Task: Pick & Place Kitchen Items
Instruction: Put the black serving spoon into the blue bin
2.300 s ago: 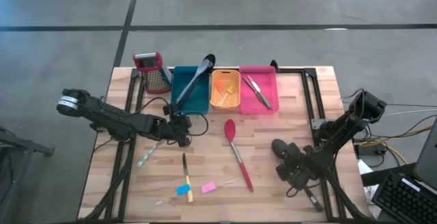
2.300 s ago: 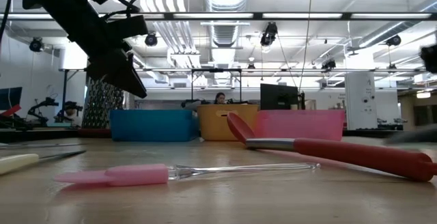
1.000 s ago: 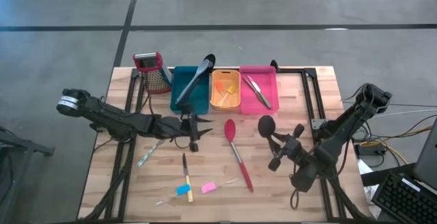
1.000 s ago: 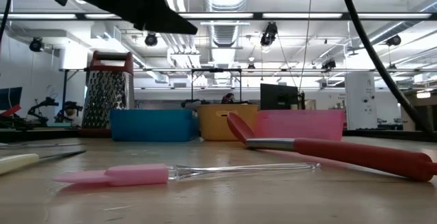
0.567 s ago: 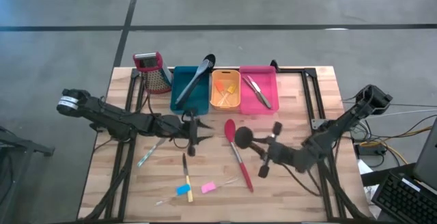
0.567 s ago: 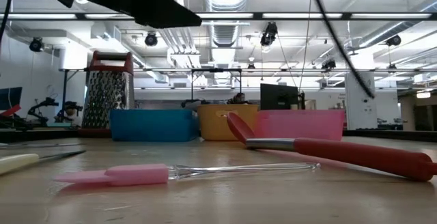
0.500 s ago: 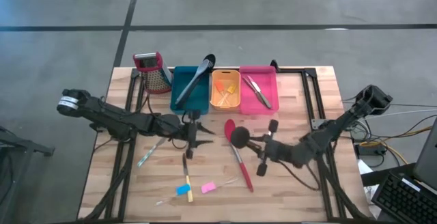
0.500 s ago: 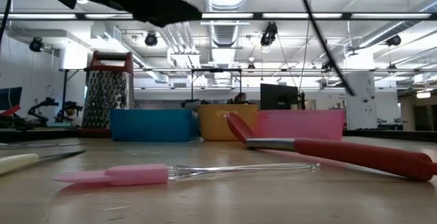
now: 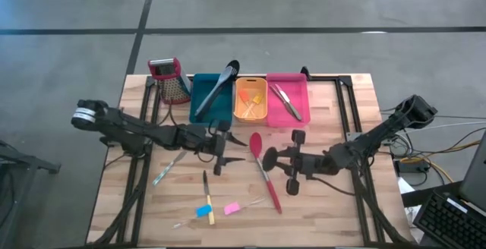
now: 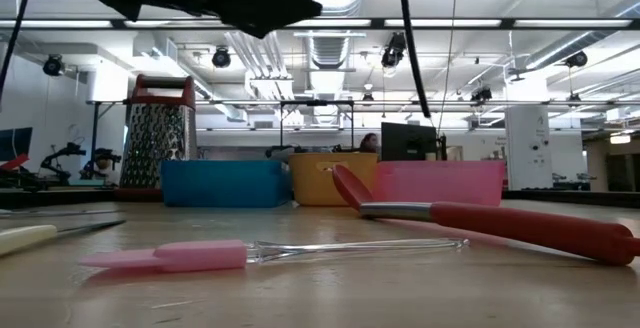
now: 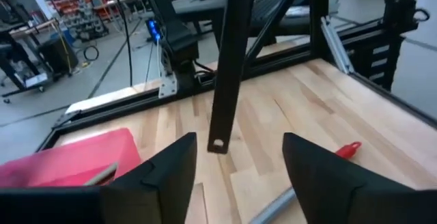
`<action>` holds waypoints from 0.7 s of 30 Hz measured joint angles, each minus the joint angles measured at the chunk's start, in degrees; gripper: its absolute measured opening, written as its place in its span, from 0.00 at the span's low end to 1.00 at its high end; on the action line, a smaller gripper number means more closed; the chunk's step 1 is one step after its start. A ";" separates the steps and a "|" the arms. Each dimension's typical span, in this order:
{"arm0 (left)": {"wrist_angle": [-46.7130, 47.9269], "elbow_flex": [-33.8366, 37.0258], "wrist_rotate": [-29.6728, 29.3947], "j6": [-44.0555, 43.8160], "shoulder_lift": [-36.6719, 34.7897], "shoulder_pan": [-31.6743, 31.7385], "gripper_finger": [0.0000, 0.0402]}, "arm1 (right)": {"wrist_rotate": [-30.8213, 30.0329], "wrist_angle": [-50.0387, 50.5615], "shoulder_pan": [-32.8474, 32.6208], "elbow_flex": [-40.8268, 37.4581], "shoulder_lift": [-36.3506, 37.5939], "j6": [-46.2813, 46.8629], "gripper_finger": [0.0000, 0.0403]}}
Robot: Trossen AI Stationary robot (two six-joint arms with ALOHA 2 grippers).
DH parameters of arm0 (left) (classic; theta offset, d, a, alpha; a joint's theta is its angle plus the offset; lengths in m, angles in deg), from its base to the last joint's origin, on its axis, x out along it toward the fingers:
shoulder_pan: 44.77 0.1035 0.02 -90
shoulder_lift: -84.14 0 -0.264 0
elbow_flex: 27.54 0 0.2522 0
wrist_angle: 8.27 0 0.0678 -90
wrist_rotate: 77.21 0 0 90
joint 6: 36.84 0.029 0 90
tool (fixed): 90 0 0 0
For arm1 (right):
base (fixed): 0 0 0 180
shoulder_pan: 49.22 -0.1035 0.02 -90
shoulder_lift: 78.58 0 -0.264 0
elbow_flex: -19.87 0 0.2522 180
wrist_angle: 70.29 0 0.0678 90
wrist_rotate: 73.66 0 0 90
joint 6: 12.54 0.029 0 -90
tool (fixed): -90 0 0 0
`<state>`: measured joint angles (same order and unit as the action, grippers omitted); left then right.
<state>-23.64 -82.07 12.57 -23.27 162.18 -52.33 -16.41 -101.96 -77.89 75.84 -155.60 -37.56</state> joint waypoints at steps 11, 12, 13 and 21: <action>-7.58 -6.87 0.68 7.42 11.85 -0.02 0.57 | 3.40 -2.21 1.98 -0.53 -1.90 -0.92 0.13; -7.96 -7.38 0.74 7.76 12.67 -0.02 0.57 | 3.47 -1.95 2.26 -0.57 -1.97 -0.82 0.13; -7.79 -7.76 0.76 7.84 13.38 -0.02 0.57 | 3.76 -2.18 2.63 -0.56 -2.17 -0.58 0.13; -8.34 -12.56 2.34 7.86 16.57 -0.02 0.57 | 7.37 -3.03 3.87 -0.63 -2.62 0.86 0.13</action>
<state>-31.98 -94.63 14.91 -15.41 178.75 -52.35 -9.04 -104.99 -74.02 75.21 -158.22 -36.70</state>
